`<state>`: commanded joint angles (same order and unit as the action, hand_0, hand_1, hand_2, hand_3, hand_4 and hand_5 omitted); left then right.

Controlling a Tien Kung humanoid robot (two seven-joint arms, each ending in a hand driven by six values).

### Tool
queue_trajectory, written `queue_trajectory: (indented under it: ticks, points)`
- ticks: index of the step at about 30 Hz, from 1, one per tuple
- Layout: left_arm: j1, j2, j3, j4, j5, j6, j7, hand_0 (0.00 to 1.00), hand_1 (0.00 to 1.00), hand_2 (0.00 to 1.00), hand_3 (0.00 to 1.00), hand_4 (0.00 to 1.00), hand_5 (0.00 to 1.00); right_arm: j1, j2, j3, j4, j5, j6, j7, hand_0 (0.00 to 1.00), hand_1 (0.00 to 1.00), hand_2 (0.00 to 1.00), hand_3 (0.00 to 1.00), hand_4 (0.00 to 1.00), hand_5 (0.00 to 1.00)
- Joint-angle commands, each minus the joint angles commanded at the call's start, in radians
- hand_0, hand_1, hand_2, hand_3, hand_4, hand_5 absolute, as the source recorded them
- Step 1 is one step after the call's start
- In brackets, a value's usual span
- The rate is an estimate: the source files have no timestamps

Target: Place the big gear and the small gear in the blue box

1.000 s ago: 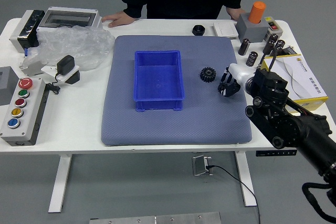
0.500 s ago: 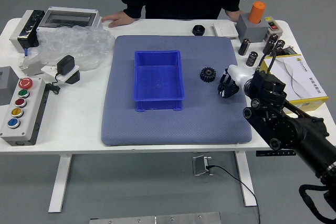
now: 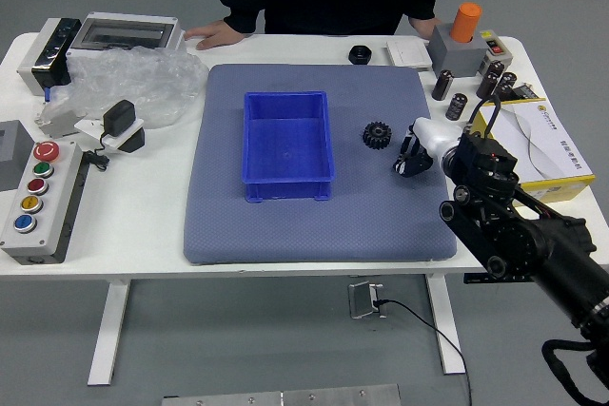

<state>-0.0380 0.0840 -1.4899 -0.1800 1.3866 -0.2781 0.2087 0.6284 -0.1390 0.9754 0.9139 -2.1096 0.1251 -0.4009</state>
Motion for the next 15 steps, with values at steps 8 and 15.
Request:
queue_trajectory:
  ticks: [8, 15]
  points:
    - [0.001, -0.001, 0.001, 0.000, 0.000, 0.000, 0.000, 0.856, 0.825, 0.831, 0.867, 0.774, 0.309, -0.005, -0.003, -0.003, 0.001, -0.015, -0.022, 0.005, 0.656, 0.492, 0.489, 0.471, 0.689, 0.132]
    - [0.001, -0.001, 0.003, 0.000, -0.004, 0.000, 0.000, 0.856, 0.825, 0.831, 0.867, 0.775, 0.309, -0.005, -0.004, -0.004, 0.001, -0.014, -0.031, 0.007, 0.651, 0.482, 0.470, 0.454, 0.683, 0.026]
